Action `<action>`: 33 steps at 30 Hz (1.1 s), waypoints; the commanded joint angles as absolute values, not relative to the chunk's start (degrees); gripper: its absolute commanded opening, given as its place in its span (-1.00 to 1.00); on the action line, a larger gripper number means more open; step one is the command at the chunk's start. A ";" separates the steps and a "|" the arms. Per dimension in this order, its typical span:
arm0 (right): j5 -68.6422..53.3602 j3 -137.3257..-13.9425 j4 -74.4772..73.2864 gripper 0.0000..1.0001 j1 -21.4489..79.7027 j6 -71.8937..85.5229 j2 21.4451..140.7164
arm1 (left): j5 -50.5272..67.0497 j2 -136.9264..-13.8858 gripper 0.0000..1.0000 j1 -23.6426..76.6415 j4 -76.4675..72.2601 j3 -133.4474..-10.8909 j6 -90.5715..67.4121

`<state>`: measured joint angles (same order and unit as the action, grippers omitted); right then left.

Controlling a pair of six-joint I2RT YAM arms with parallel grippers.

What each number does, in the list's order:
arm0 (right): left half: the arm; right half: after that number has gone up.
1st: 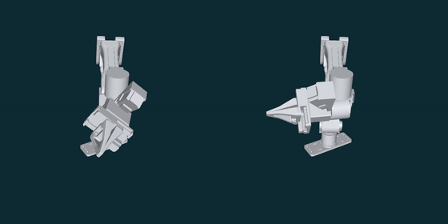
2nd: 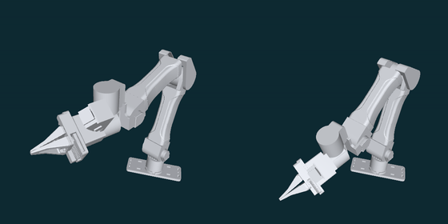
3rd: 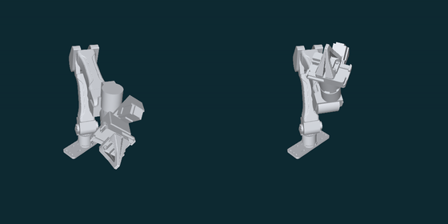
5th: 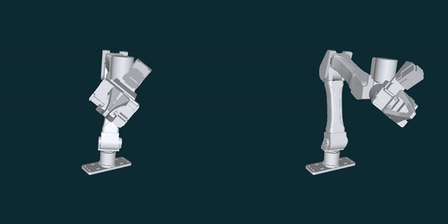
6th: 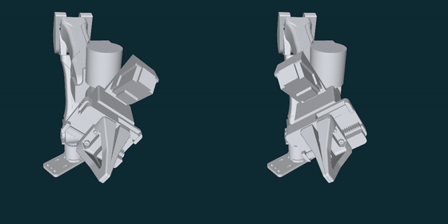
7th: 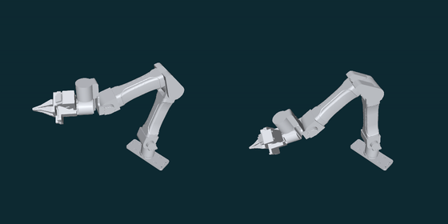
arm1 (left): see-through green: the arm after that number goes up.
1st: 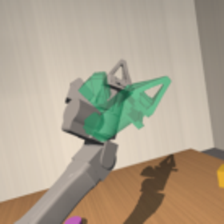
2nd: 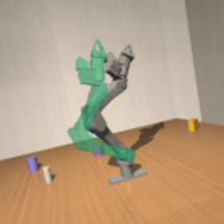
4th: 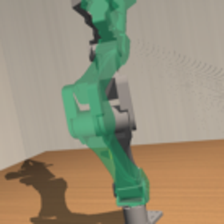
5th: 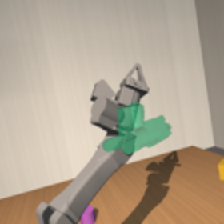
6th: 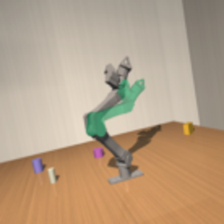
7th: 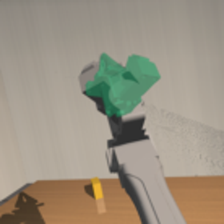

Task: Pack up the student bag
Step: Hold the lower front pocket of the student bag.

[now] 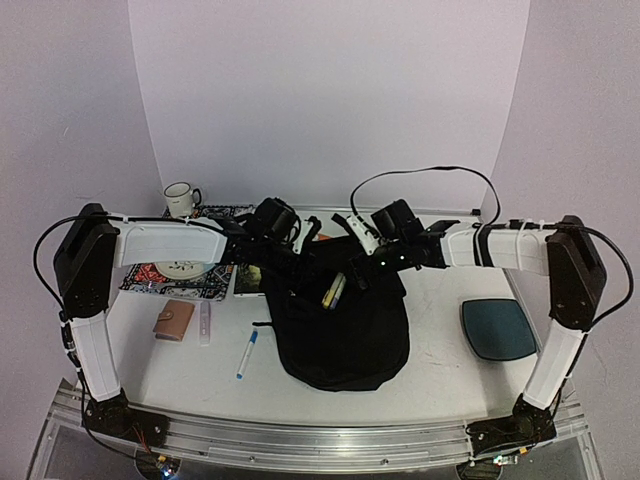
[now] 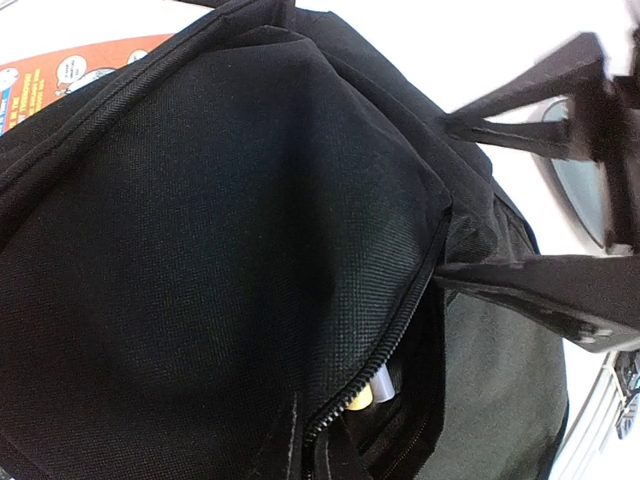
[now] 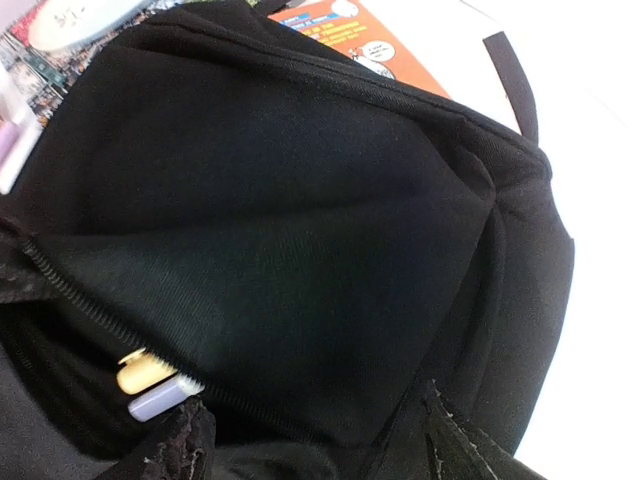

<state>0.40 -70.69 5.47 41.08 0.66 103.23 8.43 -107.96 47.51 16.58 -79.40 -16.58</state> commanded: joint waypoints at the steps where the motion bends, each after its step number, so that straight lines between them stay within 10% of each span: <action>1: 3.73 -75.42 4.18 0.39 41.91 -4.67 107.29 | 10.00 -105.62 -0.97 47.29 15.71 -80.93 -17.14; 5: 4.46 -77.37 4.69 0.30 42.03 -5.41 109.77 | 10.72 -105.73 -1.00 47.30 15.68 -81.16 -17.17; 14: 8.40 -74.40 1.50 -0.99 42.65 3.62 104.61 | 9.45 -108.34 -0.99 47.29 15.81 -85.97 -15.94; 20: 12.21 -69.19 -2.73 -1.00 43.15 9.61 97.95 | 10.99 -111.00 -0.93 47.29 16.04 -91.22 -16.03; 33: 17.31 -69.38 -11.79 -1.00 43.15 23.14 96.12 | 1.45 -97.73 0.04 47.29 16.38 -76.51 -21.14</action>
